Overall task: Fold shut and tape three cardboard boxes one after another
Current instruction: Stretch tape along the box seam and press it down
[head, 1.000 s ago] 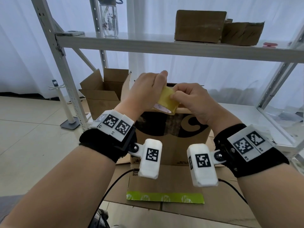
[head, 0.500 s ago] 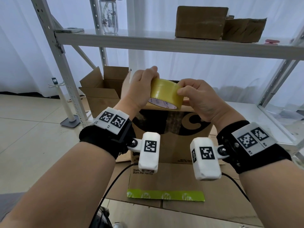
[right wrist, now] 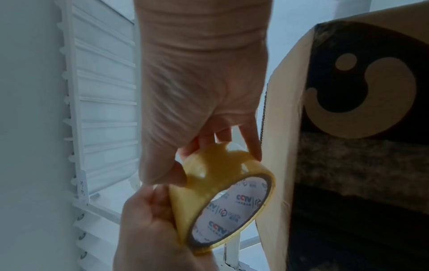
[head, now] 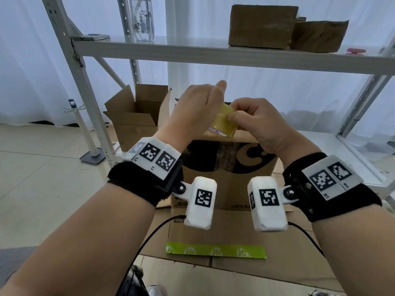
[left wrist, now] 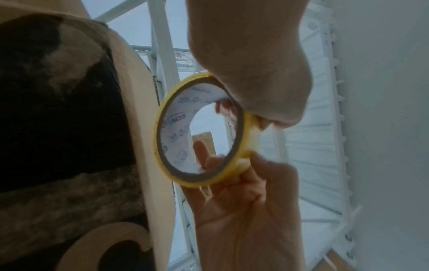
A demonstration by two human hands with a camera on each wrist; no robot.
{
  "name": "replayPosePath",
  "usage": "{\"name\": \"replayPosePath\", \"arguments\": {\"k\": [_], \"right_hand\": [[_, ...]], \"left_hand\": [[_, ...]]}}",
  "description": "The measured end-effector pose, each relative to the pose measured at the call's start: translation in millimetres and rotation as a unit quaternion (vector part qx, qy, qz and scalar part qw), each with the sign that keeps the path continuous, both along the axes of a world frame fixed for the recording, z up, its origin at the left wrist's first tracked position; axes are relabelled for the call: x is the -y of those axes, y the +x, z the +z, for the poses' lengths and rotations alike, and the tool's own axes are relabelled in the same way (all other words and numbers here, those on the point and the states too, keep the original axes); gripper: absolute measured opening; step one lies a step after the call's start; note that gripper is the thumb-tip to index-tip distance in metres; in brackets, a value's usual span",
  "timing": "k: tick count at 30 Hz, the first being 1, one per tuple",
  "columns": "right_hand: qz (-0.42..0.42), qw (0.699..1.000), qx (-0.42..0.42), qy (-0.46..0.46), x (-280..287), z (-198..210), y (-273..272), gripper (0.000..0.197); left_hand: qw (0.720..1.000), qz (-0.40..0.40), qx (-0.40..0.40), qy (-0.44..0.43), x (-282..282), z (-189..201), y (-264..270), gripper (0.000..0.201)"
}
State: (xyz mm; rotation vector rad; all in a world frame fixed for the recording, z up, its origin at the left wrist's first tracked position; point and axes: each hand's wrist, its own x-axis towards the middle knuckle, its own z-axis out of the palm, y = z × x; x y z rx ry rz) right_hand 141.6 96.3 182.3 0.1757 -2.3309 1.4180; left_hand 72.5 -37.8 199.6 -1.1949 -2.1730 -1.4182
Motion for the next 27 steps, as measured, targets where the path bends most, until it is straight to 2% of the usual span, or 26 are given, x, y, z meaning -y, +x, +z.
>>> {"name": "replayPosePath", "arguments": {"k": [2, 4, 8, 12, 15, 19, 23, 27], "right_hand": [[0.013, 0.999, -0.001, -0.049, -3, 1, 1, 0.013], [0.034, 0.995, 0.001, -0.094, -5, 1, 2, 0.011], [0.041, 0.998, 0.023, -0.040, -3, -2, 3, 0.025], [0.041, 0.997, 0.042, -0.044, -3, -4, 1, 0.038], [0.043, 0.997, 0.045, -0.039, -1, -3, 2, 0.028], [0.018, 1.000, 0.025, -0.004, 3, -2, 1, 0.036], [0.000, 0.999, 0.017, 0.030, 5, 0, 1, 0.023], [-0.022, 0.999, 0.006, 0.035, 4, -2, -1, 0.020]], "left_hand": [[0.990, -0.043, 0.101, 0.086, 2, -2, -9, 0.050], [0.973, -0.034, 0.180, 0.142, 6, -8, -20, 0.044], [0.966, -0.007, 0.218, 0.141, 8, -18, -24, 0.030], [0.983, -0.023, 0.157, 0.094, 7, -15, -18, 0.036], [0.995, -0.009, 0.097, 0.039, 7, -13, -15, 0.039], [1.000, -0.006, 0.026, -0.008, 8, -10, -10, 0.035], [0.999, 0.028, -0.031, -0.021, 4, -10, -9, 0.046], [0.996, 0.004, -0.084, -0.029, 1, -10, -2, 0.035]]}}
